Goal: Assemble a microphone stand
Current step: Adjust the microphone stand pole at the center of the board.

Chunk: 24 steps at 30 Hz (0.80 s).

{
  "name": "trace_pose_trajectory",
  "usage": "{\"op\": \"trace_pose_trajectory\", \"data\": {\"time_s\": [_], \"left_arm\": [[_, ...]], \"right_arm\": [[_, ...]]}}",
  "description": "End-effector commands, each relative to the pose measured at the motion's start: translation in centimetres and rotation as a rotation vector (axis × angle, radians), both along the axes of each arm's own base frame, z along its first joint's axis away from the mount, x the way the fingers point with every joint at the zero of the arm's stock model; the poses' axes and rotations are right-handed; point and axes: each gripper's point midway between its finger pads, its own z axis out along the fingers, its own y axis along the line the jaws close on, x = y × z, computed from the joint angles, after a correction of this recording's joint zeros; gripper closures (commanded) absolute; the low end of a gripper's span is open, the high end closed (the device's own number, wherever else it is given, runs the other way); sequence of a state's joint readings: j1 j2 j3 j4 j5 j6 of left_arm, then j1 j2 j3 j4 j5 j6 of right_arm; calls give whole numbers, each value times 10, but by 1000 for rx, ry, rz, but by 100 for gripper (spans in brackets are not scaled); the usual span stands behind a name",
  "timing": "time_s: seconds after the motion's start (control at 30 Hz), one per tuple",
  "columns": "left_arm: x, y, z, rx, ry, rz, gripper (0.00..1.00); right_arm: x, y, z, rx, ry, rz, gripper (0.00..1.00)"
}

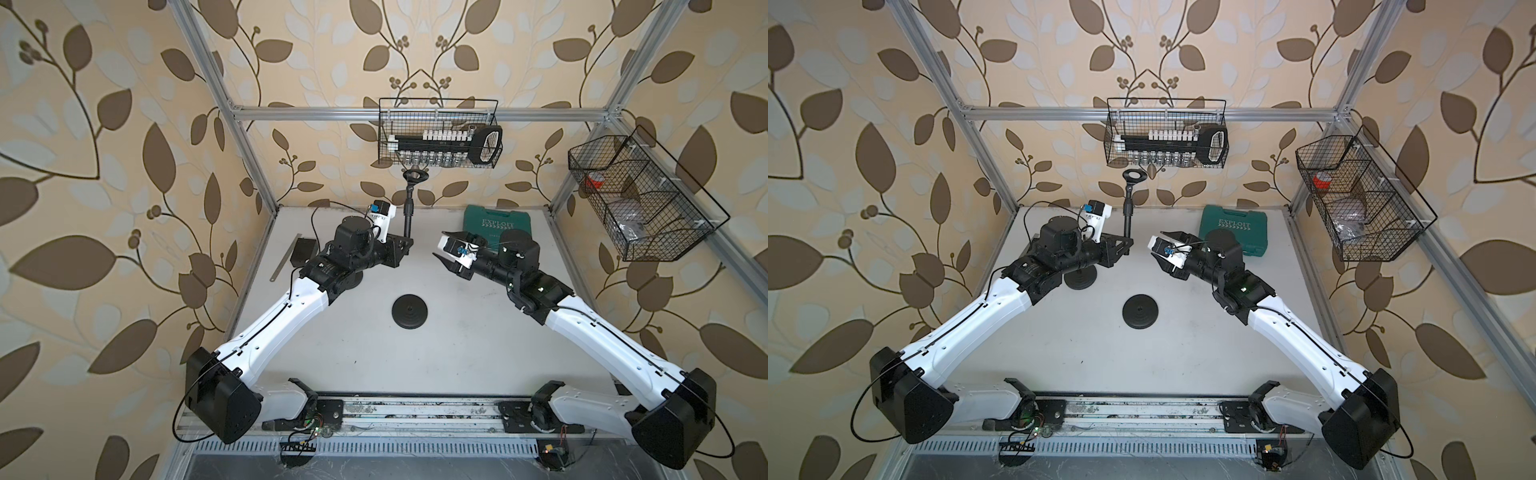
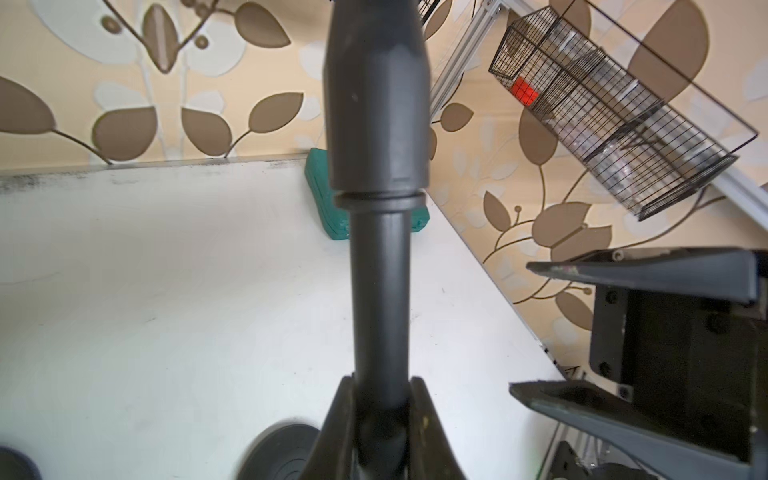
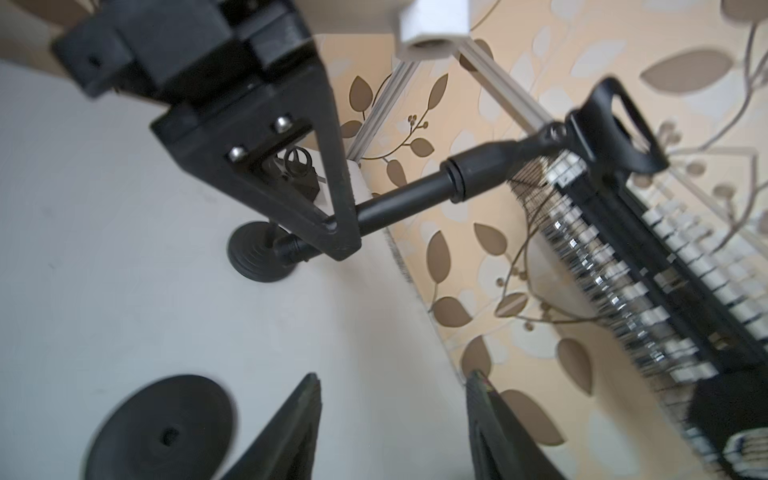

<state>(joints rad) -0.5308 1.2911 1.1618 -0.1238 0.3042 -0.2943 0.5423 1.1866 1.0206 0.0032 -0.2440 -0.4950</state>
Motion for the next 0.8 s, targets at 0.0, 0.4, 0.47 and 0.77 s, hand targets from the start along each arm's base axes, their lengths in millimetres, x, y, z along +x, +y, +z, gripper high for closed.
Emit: {"op": "trace_pose_trajectory", "data": {"time_s": [0.0, 0.4, 0.47, 0.77], "left_arm": [[1, -3, 36, -15, -198, -31, 100], [-6, -22, 4, 41, -251, -175, 100], [-8, -25, -1, 51, -262, -196, 100], [-15, -41, -14, 63, -268, -267, 100]], "right_arm": [[1, -11, 23, 324, 257, -131, 40], [3, -27, 33, 615, 670, -111, 30], [5, -24, 39, 629, 688, -85, 30], [24, -5, 46, 624, 744, -17, 25]]}}
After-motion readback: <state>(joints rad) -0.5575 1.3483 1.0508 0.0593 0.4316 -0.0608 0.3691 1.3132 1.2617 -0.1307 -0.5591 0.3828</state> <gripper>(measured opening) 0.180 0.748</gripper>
